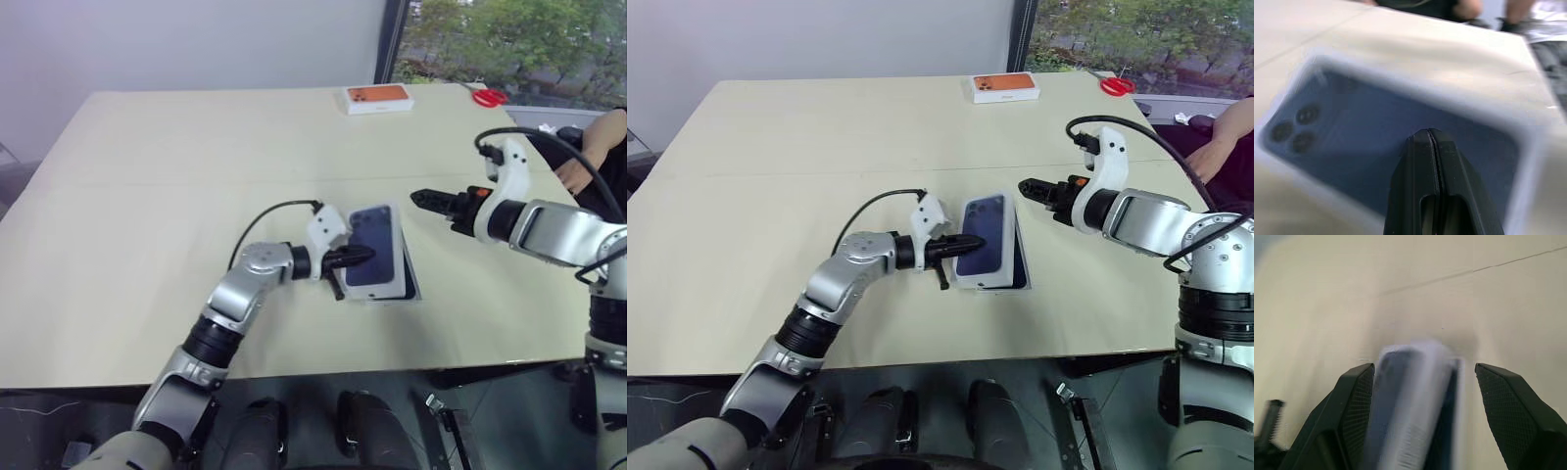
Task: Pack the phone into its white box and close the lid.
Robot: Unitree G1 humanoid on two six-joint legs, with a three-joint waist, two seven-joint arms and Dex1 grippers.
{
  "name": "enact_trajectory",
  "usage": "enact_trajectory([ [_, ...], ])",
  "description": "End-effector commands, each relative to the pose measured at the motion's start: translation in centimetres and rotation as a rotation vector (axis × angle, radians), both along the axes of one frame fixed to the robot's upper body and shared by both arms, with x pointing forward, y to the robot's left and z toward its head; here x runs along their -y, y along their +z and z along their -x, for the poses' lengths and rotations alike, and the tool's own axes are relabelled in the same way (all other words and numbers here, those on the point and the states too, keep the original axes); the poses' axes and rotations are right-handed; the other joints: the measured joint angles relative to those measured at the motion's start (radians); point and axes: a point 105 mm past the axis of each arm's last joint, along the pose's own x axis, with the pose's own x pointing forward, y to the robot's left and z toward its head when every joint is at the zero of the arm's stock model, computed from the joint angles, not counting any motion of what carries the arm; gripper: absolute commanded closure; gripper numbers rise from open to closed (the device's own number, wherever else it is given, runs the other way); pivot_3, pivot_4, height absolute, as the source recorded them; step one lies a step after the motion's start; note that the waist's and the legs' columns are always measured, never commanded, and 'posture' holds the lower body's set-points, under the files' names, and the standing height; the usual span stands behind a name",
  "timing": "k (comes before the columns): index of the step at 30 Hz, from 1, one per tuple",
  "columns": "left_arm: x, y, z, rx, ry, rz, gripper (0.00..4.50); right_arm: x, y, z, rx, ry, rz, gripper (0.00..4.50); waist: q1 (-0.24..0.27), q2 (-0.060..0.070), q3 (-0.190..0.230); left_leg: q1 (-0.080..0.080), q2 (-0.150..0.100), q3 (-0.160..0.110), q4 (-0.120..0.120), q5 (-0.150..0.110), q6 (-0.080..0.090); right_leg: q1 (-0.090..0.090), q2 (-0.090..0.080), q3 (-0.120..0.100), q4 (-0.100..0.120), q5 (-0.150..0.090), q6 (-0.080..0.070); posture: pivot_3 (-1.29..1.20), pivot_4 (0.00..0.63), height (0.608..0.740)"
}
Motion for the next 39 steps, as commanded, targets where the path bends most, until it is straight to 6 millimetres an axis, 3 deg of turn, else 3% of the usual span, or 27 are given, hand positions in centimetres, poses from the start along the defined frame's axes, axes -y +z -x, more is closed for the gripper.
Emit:
enact_trajectory([
  [1,0.2,2.3,-0.1,0.054,0.010,0.053,4.50,0.3,0.8,0.1,0.077,0.043,0.155,1.09,0.001,0.000,0.000,0.000,0.000,0.000,0.000,0.000,0.000,0.000,0.000,0.000,0.000,0.000,0.000,0.00,0.150,0.740],
  [5,-1.7,4.4,-1.6,0.047,0.103,0.120,4.50,1.1,0.0,0.1,0.118,0.064,0.357,1.09,0.003,0.000,0.000,0.000,0.000,-0.001,0.000,0.000,0.000,0.000,0.000,0.000,0.000,0.000,0.000,0.00,0.150,0.740],
  [8,-5.2,5.3,-3.1,0.062,0.223,0.114,4.50,1.3,-1.1,0.4,0.140,0.121,0.502,1.09,0.001,0.000,0.000,0.000,0.000,0.000,0.000,0.000,0.000,0.000,0.000,-0.001,0.000,0.000,0.000,0.00,0.150,0.740],
  [11,-8.3,4.5,-4.3,0.062,0.337,0.035,4.50,0.9,-2.1,0.6,0.141,0.177,0.550,1.92,0.000,0.000,0.000,0.000,0.000,0.000,0.000,0.000,0.000,0.000,0.001,-0.001,0.000,0.000,0.000,0.00,0.150,0.740],
  [15,-9.9,3.2,-4.1,0.070,0.340,-0.079,4.50,0.5,-3.0,1.0,0.146,0.241,0.602,3.97,0.005,0.000,0.000,0.000,0.000,0.000,0.000,0.000,0.000,0.000,0.000,-0.001,0.000,0.000,0.000,0.00,0.150,0.740],
  [16,-10.0,2.9,-4.0,0.069,0.333,-0.094,4.50,0.4,-3.1,1.0,0.148,0.252,0.608,4.38,0.007,0.000,0.000,0.000,-0.001,0.000,0.000,0.000,0.000,0.000,0.000,-0.001,0.000,0.000,0.000,0.00,0.150,0.740],
  [17,-9.8,2.4,-3.9,0.065,0.323,-0.123,4.50,0.2,-3.1,1.1,0.153,0.272,0.615,4.46,0.010,0.000,0.000,0.000,-0.001,0.000,0.000,0.000,0.000,0.000,-0.001,-0.001,-0.001,0.000,0.000,0.00,0.150,0.740],
  [24,-6.5,-0.2,-1.9,-0.015,0.156,-0.222,4.50,-0.6,-3.7,1.7,0.164,0.354,0.692,4.46,0.024,0.000,0.000,0.000,-0.002,0.000,0.001,0.000,0.000,0.000,-0.001,-0.001,-0.001,0.000,0.000,0.00,0.150,0.740],
  [31,-4.2,-0.8,-2.4,-0.035,0.154,-0.239,4.50,-1.9,-4.4,2.3,0.162,0.395,0.676,4.46,0.023,0.000,0.000,0.000,-0.001,0.000,0.001,0.000,0.000,0.000,-0.001,-0.001,0.000,0.000,0.000,0.00,0.150,0.740],
  [39,-2.2,-0.6,-0.5,-0.040,0.068,-0.188,4.50,-2.3,-4.5,2.6,0.161,0.415,0.670,4.46,0.023,0.000,0.000,0.000,-0.001,0.000,0.001,0.000,0.000,0.000,-0.001,-0.001,0.000,0.000,0.000,0.00,0.150,0.740],
])
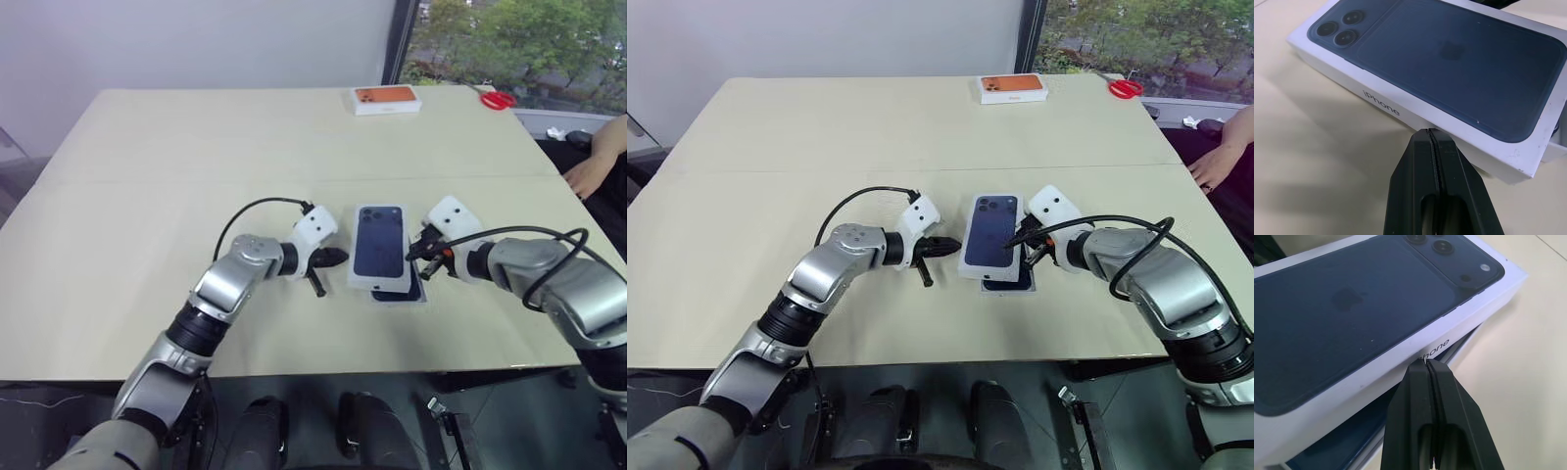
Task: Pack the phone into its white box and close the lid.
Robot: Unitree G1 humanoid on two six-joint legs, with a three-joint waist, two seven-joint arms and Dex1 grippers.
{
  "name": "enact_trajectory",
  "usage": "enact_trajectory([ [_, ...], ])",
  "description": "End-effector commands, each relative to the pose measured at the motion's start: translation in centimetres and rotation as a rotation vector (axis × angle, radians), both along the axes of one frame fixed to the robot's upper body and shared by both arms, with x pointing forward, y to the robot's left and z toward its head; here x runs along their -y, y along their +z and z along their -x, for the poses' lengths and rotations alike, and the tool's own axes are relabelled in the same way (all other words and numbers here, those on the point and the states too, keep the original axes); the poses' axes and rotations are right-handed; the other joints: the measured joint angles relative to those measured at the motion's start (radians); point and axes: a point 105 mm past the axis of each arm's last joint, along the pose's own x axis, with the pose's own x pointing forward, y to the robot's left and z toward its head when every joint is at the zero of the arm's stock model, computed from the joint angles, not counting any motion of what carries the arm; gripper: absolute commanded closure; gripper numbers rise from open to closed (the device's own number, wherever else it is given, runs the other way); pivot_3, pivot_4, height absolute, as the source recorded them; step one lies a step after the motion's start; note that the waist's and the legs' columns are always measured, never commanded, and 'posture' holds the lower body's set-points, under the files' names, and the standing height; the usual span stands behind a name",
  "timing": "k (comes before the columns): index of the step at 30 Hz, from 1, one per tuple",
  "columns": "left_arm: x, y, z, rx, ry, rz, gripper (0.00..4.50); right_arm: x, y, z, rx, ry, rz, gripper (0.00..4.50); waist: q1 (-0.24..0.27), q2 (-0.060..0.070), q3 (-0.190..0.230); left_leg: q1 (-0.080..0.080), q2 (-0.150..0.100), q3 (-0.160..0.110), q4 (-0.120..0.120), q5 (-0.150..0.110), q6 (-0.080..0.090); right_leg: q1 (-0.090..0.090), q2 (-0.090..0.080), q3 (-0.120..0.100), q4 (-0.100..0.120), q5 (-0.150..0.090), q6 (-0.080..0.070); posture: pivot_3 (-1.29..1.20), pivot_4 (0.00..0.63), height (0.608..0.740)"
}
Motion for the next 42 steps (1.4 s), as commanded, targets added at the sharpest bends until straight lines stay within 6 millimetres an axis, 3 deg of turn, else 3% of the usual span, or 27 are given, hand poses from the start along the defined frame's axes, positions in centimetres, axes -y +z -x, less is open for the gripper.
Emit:
enact_trajectory([
  [1,1.3,1.1,1.3,0.023,-0.065,0.051,4.50,-0.6,1.0,0.4,0.038,0.035,-0.006,4.46,0.000,0.000,0.000,0.000,0.000,0.000,0.000,0.000,0.000,0.000,0.000,0.000,0.000,0.000,0.000,0.00,0.150,0.740],
  [20,3.4,1.9,3.3,0.020,-0.174,0.070,4.50,0.7,0.5,1.9,-0.005,0.037,0.046,4.46,0.001,0.000,0.000,0.000,0.000,0.000,0.000,0.000,0.000,0.000,0.000,0.000,0.000,0.000,0.000,0.00,0.150,0.740],
  [34,3.4,1.4,4.0,-0.008,-0.206,0.042,4.50,0.8,-0.1,2.6,-0.038,0.059,0.062,4.46,0.001,0.000,0.000,0.000,0.000,0.000,0.000,0.000,0.000,0.000,0.000,0.000,0.000,0.000,0.000,0.00,0.150,0.740],
  [42,2.5,-0.1,3.5,-0.042,-0.173,-0.026,4.50,0.9,-0.8,3.3,-0.058,0.083,0.110,4.46,0.000,0.000,0.000,0.000,0.000,0.000,0.000,0.000,0.000,0.000,0.000,0.000,0.000,0.000,0.000,0.00,0.150,0.740],
])
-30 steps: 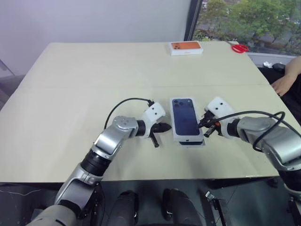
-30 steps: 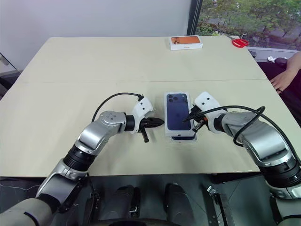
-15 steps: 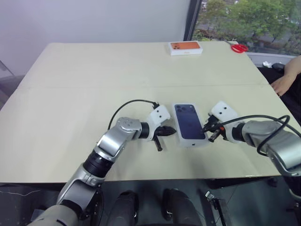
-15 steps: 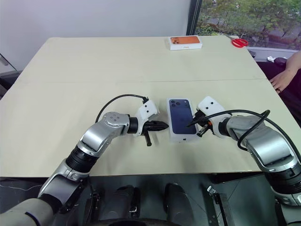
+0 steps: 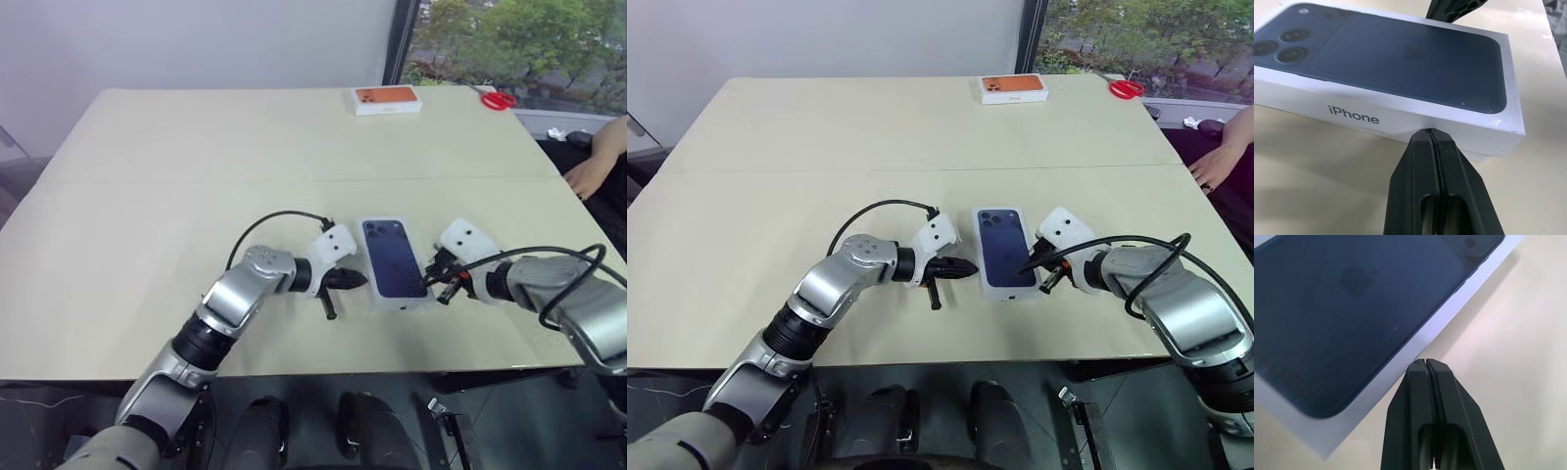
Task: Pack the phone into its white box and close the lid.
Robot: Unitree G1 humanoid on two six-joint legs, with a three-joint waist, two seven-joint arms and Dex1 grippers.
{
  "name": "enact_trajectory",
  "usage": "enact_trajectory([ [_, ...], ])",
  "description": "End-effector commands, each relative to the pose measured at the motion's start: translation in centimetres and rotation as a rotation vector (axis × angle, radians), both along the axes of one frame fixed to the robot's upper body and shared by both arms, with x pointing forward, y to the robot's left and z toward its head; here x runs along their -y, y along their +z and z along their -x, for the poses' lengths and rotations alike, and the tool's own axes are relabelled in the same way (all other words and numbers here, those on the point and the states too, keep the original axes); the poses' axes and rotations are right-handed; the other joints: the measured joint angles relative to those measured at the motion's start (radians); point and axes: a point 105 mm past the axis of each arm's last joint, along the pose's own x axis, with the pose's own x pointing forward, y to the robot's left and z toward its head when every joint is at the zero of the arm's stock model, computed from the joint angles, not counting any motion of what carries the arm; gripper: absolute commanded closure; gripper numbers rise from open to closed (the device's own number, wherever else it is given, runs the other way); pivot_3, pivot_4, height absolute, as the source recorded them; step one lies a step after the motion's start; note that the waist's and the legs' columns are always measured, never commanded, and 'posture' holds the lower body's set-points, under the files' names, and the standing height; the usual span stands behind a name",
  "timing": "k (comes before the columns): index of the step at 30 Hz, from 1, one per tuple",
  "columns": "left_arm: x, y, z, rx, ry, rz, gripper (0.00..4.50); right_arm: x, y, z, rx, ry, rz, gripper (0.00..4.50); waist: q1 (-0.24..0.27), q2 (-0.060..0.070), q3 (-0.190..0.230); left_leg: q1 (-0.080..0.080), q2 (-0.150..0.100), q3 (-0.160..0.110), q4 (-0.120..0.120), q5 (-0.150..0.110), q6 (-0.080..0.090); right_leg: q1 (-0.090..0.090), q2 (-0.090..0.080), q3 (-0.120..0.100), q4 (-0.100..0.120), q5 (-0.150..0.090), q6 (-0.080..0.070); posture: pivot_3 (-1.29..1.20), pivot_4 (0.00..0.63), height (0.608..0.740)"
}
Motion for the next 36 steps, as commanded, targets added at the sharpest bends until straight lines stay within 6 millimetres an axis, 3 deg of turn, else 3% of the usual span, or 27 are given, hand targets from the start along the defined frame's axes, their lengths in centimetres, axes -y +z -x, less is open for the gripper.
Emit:
enact_trajectory([
  [1,0.3,0.4,0.2,0.018,-0.019,-0.003,4.50,-0.8,0.8,0.5,0.035,0.061,0.028,4.46,0.000,0.000,0.000,0.000,0.000,0.000,0.000,0.000,0.000,0.000,0.000,0.000,0.000,0.000,0.000,0.00,0.150,0.740],
  [4,0.2,0.5,0.0,0.025,-0.011,0.000,4.50,-0.5,0.9,0.4,0.043,0.059,0.036,4.46,0.000,0.000,0.000,0.000,0.000,0.000,0.000,0.000,0.000,0.000,0.000,0.000,0.000,0.000,0.000,0.00,0.150,0.740],
  [8,-0.4,4.8,-0.6,0.043,-0.004,0.202,4.50,1.7,3.5,-0.3,0.128,-0.009,0.035,4.46,0.000,0.000,0.000,0.000,0.000,0.000,0.000,0.000,0.000,0.000,0.000,0.000,0.000,0.000,0.000,0.00,0.150,0.740],
  [12,-0.2,6.6,-3.3,0.076,0.115,0.252,4.50,0.7,5.1,1.0,0.144,0.082,-0.061,4.46,0.006,0.000,0.000,0.000,0.000,-0.001,0.001,0.000,0.000,0.001,0.000,0.000,0.000,0.000,0.000,0.00,0.150,0.740],
  [15,1.0,5.5,-5.5,0.053,0.217,0.178,4.50,-1.3,3.7,2.7,0.076,0.190,-0.092,4.46,0.006,-0.001,0.000,0.001,-0.001,-0.001,0.001,0.000,0.000,0.003,0.000,-0.001,-0.001,0.000,0.001,0.00,0.150,0.740],
  [19,2.5,3.7,-6.3,0.079,0.215,0.063,4.50,-2.7,1.3,4.3,-0.011,0.250,-0.080,4.46,-0.001,-0.001,0.000,0.002,-0.001,-0.001,0.001,0.000,0.000,0.004,0.000,-0.001,-0.001,0.000,0.001,0.00,0.150,0.740],
  [25,3.5,1.0,-5.6,0.027,0.172,-0.057,4.50,-1.8,-2.0,4.1,-0.087,0.156,-0.013,4.46,0.000,-0.001,-0.001,0.003,-0.001,-0.001,0.001,0.000,0.000,0.004,0.000,-0.001,0.000,0.000,0.001,0.00,0.150,0.740],
  [31,2.7,-1.1,-5.2,-0.007,0.175,-0.126,4.50,-1.7,-2.5,3.7,-0.087,0.106,-0.035,4.46,-0.001,-0.005,-0.005,0.015,0.000,-0.001,-0.001,-0.001,0.002,0.016,0.001,-0.001,-0.004,-0.002,-0.002,0.00,0.150,0.740],
  [33,2.4,-0.6,-5.4,0.001,0.195,-0.080,4.50,-1.6,-1.8,3.1,-0.044,0.092,-0.047,4.46,-0.001,-0.007,-0.007,0.015,0.001,-0.001,-0.001,-0.002,0.002,0.016,0.001,-0.001,-0.005,-0.002,-0.002,0.00,0.150,0.740],
  [36,1.5,3.2,-6.5,0.031,0.258,0.150,4.50,-1.6,0.9,1.3,0.129,0.060,-0.091,4.46,-0.002,-0.007,-0.007,0.015,0.001,-0.001,-0.001,-0.002,0.002,0.016,0.001,-0.001,-0.004,-0.001,0.000,0.00,0.150,0.740],
])
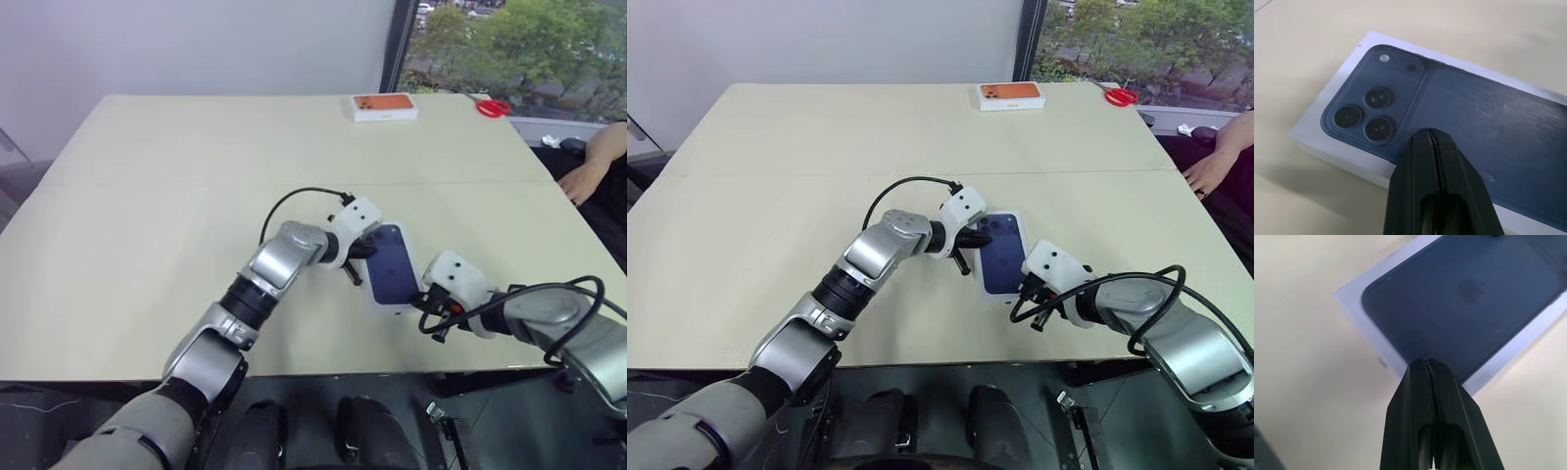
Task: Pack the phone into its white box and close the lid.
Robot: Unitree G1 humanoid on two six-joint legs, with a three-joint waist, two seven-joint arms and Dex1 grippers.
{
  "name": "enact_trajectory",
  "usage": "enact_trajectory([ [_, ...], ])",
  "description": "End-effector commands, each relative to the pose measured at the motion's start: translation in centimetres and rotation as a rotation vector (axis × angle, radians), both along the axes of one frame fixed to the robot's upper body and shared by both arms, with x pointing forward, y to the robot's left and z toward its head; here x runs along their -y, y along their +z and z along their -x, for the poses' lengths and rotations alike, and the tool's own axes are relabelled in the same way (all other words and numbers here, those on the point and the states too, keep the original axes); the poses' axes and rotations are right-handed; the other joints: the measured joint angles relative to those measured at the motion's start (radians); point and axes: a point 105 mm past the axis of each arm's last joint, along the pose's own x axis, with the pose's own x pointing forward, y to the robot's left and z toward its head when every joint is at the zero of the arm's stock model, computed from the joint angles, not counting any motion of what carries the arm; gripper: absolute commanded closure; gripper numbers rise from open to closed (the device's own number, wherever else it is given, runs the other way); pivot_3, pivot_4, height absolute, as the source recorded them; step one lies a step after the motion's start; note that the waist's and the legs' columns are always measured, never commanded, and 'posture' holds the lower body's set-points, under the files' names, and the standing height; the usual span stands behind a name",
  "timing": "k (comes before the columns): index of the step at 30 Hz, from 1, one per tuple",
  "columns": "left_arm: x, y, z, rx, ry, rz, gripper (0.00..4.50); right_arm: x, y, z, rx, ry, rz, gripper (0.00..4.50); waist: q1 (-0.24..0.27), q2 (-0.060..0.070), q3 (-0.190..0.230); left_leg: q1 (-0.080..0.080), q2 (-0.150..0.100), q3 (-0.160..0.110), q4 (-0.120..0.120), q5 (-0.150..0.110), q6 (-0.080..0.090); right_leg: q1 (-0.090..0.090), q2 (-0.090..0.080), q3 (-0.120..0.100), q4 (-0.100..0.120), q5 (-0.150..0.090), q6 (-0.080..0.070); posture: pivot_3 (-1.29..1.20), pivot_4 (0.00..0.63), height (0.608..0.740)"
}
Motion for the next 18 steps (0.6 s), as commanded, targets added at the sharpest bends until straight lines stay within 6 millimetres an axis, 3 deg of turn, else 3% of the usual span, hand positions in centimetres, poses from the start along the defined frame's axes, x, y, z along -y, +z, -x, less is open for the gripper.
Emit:
enact_trajectory([
  [1,-1.9,3.6,-1.1,0.052,0.079,0.218,4.50,0.6,3.0,-2.2,0.196,-0.073,-0.040,4.46,-0.001,0.001,0.001,-0.001,0.000,0.000,0.000,0.000,0.000,-0.001,0.000,0.000,0.000,0.000,0.000,0.00,0.150,0.740],
  [3,-3.7,5.3,-1.3,0.099,0.109,0.297,4.50,0.9,4.5,-3.3,0.303,-0.108,-0.060,4.46,-0.001,0.001,0.001,-0.003,0.000,0.001,0.000,0.000,0.000,-0.004,-0.001,0.001,0.002,0.000,0.000,0.00,0.150,0.740],
  [6,-10.8,6.8,-1.3,0.225,0.224,0.325,4.50,3.1,5.9,-5.0,0.382,-0.225,-0.112,4.46,-0.004,0.002,0.001,-0.003,0.000,0.001,0.000,0.000,0.000,-0.005,-0.001,0.001,0.004,0.000,0.000,0.00,0.150,0.740],
  [8,-15.0,6.3,-0.9,0.219,0.308,0.298,4.50,3.9,6.3,-5.6,0.400,-0.260,-0.154,4.46,-0.006,0.002,0.001,-0.002,0.000,0.002,-0.001,0.000,0.000,-0.005,-0.001,0.002,0.004,0.000,0.000,0.00,0.150,0.740],
  [14,-24.2,4.4,1.5,0.195,0.491,0.239,4.50,4.1,6.6,-6.9,0.396,-0.287,-0.278,4.46,0.002,0.003,0.002,-0.002,0.000,0.002,-0.001,0.000,0.000,-0.004,-0.002,0.001,0.004,0.000,0.000,0.00,0.150,0.740],
  [18,-28.0,3.8,3.3,0.201,0.583,0.213,4.50,3.9,6.2,-7.3,0.373,-0.281,-0.317,4.46,0.002,0.002,0.002,-0.003,-0.001,0.002,-0.001,0.000,0.000,-0.004,-0.004,0.001,0.002,0.000,0.000,0.00,0.150,0.740],
])
